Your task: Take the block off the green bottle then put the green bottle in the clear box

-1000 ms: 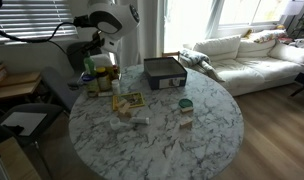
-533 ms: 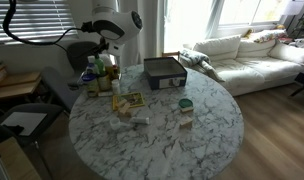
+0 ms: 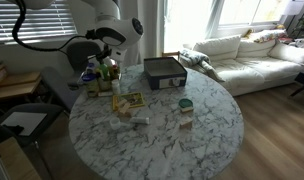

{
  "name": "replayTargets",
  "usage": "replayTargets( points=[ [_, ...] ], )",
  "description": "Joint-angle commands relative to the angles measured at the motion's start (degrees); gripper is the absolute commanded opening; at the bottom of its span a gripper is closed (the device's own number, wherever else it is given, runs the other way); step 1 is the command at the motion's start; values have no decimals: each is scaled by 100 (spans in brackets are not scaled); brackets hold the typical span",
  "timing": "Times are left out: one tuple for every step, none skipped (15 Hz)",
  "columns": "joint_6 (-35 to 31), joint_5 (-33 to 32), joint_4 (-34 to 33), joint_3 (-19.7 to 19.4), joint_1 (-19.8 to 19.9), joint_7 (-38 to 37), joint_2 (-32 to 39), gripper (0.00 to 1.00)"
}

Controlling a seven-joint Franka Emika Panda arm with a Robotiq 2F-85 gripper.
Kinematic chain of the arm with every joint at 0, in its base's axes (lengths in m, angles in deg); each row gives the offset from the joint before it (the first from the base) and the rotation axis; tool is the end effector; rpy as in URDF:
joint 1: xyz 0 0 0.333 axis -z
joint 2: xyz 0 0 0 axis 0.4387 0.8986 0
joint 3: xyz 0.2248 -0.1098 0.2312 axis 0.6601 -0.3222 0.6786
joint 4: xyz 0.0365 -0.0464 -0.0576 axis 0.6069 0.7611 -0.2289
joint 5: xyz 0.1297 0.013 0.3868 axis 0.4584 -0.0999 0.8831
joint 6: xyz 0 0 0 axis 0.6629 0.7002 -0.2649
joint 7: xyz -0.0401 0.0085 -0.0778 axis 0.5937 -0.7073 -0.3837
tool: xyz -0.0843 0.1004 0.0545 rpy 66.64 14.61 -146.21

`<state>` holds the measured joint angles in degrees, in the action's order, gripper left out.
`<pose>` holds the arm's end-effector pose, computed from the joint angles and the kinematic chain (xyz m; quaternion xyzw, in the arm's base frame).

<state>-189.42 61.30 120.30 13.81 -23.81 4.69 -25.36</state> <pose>0.6537 0.0339 0.3619 -0.6776 0.5750 0.3189 0.3294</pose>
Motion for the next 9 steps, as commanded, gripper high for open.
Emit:
replayTargets(
  points=[
    [16, -166, -50, 12, -39, -5, 101, 8],
    [20, -211, -47, 13, -51, -18, 123, 8],
    [18, -261, -42, 15, -67, -21, 147, 8],
    [10, -318, -37, 21, -84, -15, 178, 8],
    [-11, -365, -33, 23, -104, -22, 204, 8],
    [-30, -386, -28, 31, -125, -8, 231, 8],
    [-32, -394, -27, 44, -142, 12, 262, 8],
    [-71, -397, -21, 55, -167, 34, 289, 8],
    [-101, -409, -21, 66, -193, 53, 321, 8]
  ],
)
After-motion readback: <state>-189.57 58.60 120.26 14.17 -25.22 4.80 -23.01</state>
